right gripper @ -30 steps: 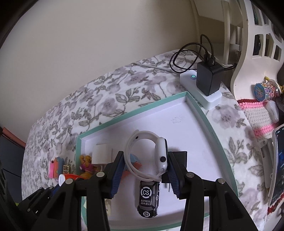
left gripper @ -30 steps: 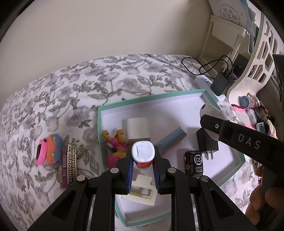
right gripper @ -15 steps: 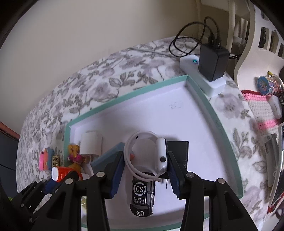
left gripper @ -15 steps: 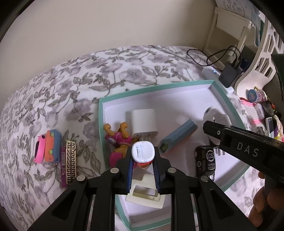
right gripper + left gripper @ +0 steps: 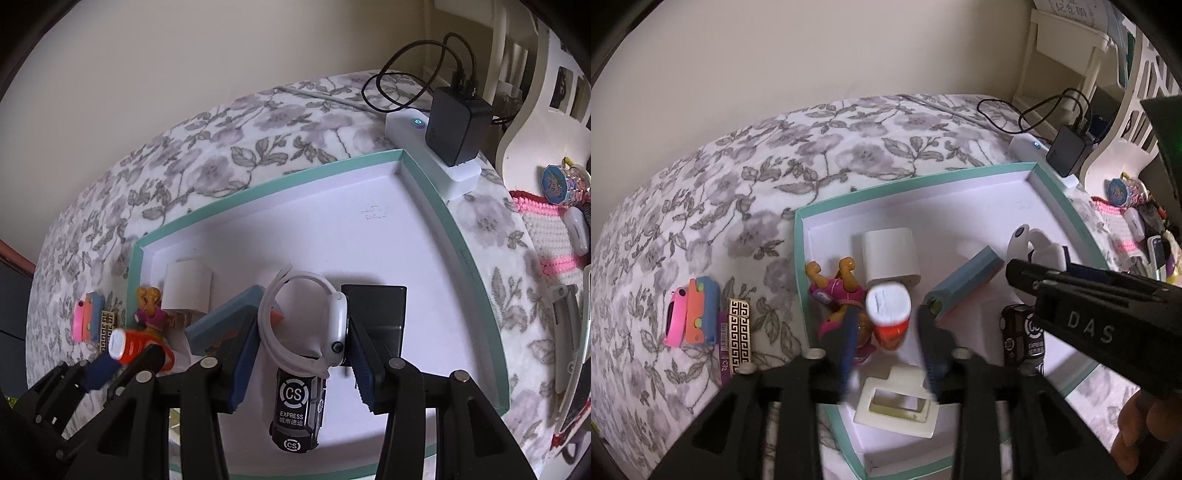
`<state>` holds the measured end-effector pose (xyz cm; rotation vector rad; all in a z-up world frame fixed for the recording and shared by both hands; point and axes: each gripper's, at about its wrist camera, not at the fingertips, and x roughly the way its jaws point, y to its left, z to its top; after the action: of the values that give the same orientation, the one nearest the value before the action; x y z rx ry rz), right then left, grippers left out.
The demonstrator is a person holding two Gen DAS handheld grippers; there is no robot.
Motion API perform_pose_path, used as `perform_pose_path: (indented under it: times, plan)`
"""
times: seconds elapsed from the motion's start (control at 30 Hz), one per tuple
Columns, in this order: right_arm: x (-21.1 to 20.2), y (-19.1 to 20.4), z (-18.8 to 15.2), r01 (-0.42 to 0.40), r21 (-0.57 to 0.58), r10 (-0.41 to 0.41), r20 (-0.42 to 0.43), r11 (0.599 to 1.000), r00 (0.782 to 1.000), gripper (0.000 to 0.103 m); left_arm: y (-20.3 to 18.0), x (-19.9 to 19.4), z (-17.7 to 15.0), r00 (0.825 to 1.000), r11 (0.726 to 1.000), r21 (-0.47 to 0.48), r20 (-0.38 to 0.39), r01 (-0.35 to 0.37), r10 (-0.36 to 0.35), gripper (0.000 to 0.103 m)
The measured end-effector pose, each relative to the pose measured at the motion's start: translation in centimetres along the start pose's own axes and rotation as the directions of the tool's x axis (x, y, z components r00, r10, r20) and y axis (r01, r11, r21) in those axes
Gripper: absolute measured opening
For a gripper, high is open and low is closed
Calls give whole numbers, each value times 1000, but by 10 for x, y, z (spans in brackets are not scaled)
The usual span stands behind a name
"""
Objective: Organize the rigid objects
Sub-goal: 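Lower the bottle and watch band into the tray and open both tools, then withdraw both tools toward the pink watch and purple harmonica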
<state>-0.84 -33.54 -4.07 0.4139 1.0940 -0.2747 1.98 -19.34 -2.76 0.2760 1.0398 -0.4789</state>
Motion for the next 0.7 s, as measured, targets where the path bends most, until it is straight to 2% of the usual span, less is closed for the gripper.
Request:
perform_pose_path:
  times: [0.07, 0.13, 0.2, 0.27, 0.57, 0.67, 0.7]
  plan:
    - [-2, 2, 0, 9, -9, -9, 4, 1000, 1000, 51, 1, -3, 2, 1000, 1000, -11, 9, 11, -11, 54]
    - [-5, 3, 1, 24, -17, -24, 17, 1000, 1000, 53, 2, -7, 3, 1000, 1000, -14, 22, 11, -10, 54]
    - [-10, 3, 2, 39, -20, -38, 34, 999, 999, 61, 3, -9, 4, 999, 1000, -15, 32, 9, -8, 57]
    - [-14, 3, 3, 35, -15, -34, 49, 999, 998, 62, 5, -12, 5, 999, 1000, -25, 41, 11, -10, 60]
    - [-27, 6, 4, 30, -14, -28, 106, 999, 994, 62, 31, -23, 10, 996, 992, -126, 88, -9, 20, 62]
    - [-25, 7, 4, 31, -18, -29, 101, 999, 994, 62, 43, -27, 10, 991, 985, -162, 107, -59, 76, 75]
    - [-24, 7, 4, 32, -21, -30, 98, 999, 995, 61, 46, -28, 10, 990, 983, -171, 112, -69, 89, 77]
